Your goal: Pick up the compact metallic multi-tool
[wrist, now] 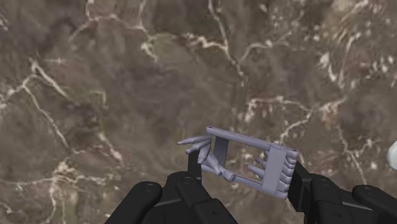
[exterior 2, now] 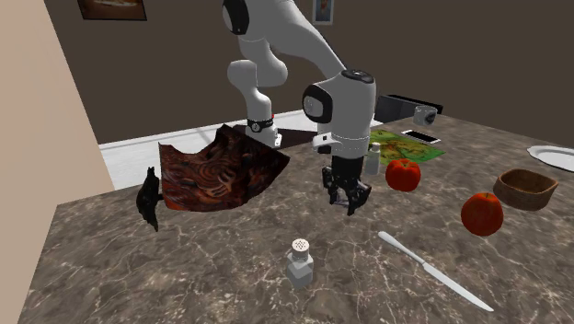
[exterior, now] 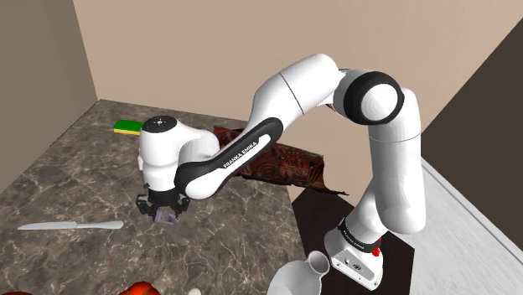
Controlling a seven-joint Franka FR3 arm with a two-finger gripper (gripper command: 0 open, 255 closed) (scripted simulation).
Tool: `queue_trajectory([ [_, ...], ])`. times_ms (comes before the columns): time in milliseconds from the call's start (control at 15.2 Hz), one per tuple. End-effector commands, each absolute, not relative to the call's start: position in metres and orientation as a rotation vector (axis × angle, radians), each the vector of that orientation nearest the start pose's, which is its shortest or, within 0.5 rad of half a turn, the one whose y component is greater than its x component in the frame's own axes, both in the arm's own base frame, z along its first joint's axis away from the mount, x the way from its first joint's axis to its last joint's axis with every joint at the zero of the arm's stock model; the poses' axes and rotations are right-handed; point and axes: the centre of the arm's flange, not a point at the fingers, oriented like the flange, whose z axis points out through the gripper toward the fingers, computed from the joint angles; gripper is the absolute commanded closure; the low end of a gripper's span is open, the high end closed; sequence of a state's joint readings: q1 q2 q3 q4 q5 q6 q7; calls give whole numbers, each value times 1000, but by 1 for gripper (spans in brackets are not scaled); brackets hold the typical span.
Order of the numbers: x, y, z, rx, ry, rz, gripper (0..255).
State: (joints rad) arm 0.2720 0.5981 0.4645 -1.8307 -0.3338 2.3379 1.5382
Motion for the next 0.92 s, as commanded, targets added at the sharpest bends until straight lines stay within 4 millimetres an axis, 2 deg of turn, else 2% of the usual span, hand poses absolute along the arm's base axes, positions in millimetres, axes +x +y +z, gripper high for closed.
queue_trajectory([
  [0,494,414,241,-2985,980,32,255],
  [726,494,414,299,-2985,980,32,255],
  [858,494,414,300,-2985,980,32,255],
])
